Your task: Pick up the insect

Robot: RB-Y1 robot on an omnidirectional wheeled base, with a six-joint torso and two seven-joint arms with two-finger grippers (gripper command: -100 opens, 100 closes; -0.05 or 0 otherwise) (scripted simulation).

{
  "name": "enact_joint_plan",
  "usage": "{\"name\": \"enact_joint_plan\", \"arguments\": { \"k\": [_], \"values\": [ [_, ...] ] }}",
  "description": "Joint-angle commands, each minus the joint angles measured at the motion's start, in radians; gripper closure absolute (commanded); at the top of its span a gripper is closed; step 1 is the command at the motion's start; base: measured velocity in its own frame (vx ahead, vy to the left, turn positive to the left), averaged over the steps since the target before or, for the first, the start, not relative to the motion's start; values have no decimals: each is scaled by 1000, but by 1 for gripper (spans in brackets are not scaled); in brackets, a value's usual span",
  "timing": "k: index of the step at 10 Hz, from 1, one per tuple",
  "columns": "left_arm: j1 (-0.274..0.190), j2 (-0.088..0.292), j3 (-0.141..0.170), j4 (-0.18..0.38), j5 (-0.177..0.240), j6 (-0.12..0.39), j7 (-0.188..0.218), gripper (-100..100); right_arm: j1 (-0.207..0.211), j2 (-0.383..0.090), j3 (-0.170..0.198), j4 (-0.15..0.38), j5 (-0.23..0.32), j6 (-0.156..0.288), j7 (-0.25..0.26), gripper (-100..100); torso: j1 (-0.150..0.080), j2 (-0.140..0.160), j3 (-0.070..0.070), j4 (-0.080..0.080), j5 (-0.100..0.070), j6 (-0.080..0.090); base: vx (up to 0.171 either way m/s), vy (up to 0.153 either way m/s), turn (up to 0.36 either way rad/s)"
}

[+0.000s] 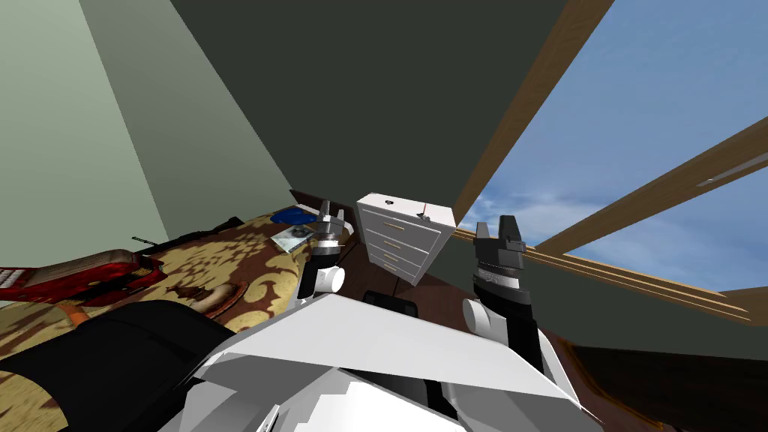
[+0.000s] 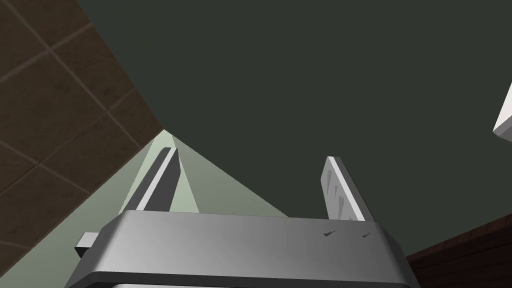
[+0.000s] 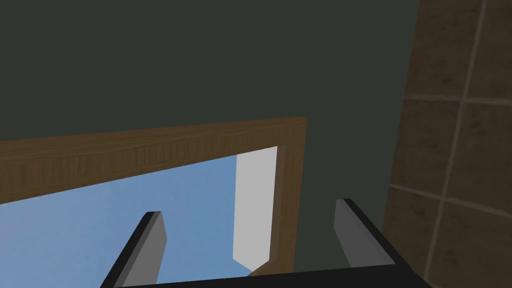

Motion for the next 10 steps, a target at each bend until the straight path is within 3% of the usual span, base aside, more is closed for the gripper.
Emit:
{"name": "enact_joint_plan", "arguments": {
  "k": [1,10],
  "values": [
    [0,0,0,0,0,0,0,0,2,-30,-4,-4,-8,5,8,-100,0,0,0,0,0,0,-3,18,-57],
    [0,0,0,0,0,0,0,0,15,-284,-49,-42,-91,63,92,-100,2,1,0,0,1,0,-9,53,-92]
  ]
}}
